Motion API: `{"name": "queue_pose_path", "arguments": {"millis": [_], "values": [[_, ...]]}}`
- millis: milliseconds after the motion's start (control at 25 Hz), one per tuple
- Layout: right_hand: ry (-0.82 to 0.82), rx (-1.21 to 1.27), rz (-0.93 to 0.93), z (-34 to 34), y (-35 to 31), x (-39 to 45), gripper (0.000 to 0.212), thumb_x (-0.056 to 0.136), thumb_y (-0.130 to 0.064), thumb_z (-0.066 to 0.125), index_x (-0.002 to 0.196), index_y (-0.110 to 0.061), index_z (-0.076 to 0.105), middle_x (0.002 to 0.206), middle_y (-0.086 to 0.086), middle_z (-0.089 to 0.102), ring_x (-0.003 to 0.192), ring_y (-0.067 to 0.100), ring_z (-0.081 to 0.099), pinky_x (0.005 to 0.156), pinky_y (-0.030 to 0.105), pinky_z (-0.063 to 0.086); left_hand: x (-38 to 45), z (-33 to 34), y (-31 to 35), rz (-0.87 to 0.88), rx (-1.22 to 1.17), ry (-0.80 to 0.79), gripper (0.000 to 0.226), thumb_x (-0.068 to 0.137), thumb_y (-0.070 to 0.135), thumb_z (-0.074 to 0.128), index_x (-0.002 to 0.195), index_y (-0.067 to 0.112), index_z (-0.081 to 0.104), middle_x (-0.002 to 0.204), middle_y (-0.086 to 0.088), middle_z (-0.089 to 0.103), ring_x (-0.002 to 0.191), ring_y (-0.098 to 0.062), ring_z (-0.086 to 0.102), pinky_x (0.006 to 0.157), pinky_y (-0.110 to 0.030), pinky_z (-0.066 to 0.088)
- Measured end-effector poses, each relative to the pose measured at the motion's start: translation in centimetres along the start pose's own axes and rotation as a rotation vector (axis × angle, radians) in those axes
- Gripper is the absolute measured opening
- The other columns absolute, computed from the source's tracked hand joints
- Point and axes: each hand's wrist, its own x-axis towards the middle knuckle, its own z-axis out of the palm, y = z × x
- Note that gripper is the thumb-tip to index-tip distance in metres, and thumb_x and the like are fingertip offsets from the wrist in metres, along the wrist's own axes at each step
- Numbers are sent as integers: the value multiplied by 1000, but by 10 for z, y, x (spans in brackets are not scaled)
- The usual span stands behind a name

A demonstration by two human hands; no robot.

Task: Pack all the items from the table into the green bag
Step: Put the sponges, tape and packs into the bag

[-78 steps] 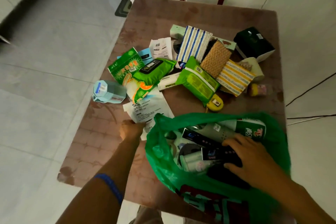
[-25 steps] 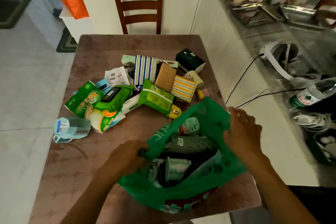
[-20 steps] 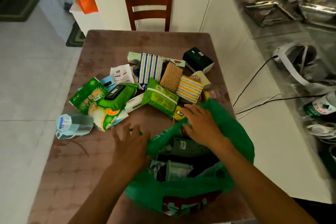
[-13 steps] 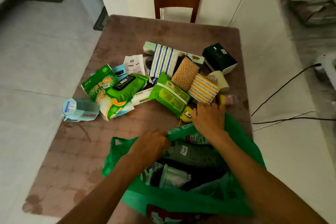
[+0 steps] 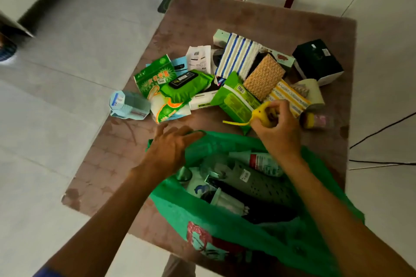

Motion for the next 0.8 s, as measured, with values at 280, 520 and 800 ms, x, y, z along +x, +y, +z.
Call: {"name": "queue_pose_path", "arguments": {"millis": [280, 520, 800], "values": [[-581, -286, -272, 45, -34, -94, 42, 70, -37, 69, 107, -27, 53, 98, -4, 59, 88, 17, 54, 70, 33, 46, 6, -2, -3, 104, -220, 37, 75, 64, -9, 52, 135, 14, 49, 127, -13, 60, 101, -38, 60, 78, -47, 55], [-577, -194, -216, 36, -52, -74, 29, 83, -25, 66, 112, -20, 65, 120, 0, 63, 104, 17, 59, 83, 30, 50, 24, 8, 1, 210, -305, 45, 39, 81, 15, 55, 119, 21, 57, 117, -11, 66, 88, -35, 64, 69, -45, 57], [-340, -460, 56, 34, -6, 73, 79, 81, -38, 70, 145, -21, 27, 144, 8, 41, 127, 32, 42, 94, 48, 45, 41, -12, 13, 185, -309, 61, 56, 74, 25, 31, 112, 8, 68, 114, -13, 69, 93, -38, 65, 71, -50, 57]]}}
